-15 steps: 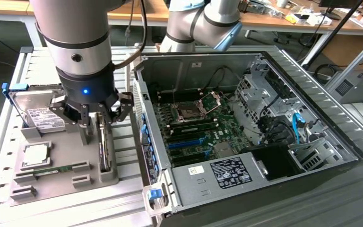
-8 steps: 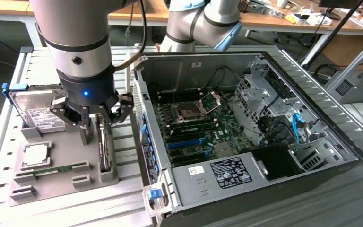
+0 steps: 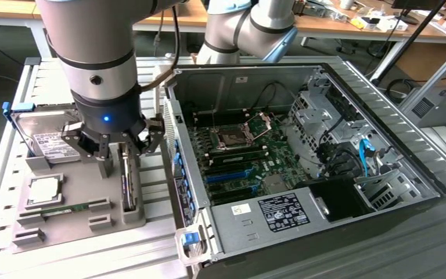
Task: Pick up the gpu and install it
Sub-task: 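Pick up the gpu and move the gpu toward the slot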
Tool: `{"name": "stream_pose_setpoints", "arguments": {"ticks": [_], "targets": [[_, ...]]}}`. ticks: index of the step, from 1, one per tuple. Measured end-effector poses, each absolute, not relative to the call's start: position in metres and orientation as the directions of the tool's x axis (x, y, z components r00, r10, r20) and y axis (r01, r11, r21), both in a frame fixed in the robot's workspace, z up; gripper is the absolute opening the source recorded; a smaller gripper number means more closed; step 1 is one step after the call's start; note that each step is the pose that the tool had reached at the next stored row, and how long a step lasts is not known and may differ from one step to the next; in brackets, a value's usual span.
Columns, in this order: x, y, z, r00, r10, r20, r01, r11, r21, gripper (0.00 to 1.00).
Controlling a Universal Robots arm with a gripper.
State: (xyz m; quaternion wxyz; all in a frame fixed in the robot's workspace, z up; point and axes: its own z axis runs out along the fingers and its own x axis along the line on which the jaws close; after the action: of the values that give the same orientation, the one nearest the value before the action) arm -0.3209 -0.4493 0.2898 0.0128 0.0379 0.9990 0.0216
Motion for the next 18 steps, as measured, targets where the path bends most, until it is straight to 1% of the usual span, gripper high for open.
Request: {"name": "stream_pose_setpoints", "arguments": {"ticks": [15, 18], "targets": [[-0.321, -0.449, 0.261, -0.997, 0.076, -0.024, 0.075, 0.996, 0.044, 0.5], [-0.321, -0.449, 0.26, -0.997, 0.076, -0.024, 0.075, 0.996, 0.044, 0.5]]}}
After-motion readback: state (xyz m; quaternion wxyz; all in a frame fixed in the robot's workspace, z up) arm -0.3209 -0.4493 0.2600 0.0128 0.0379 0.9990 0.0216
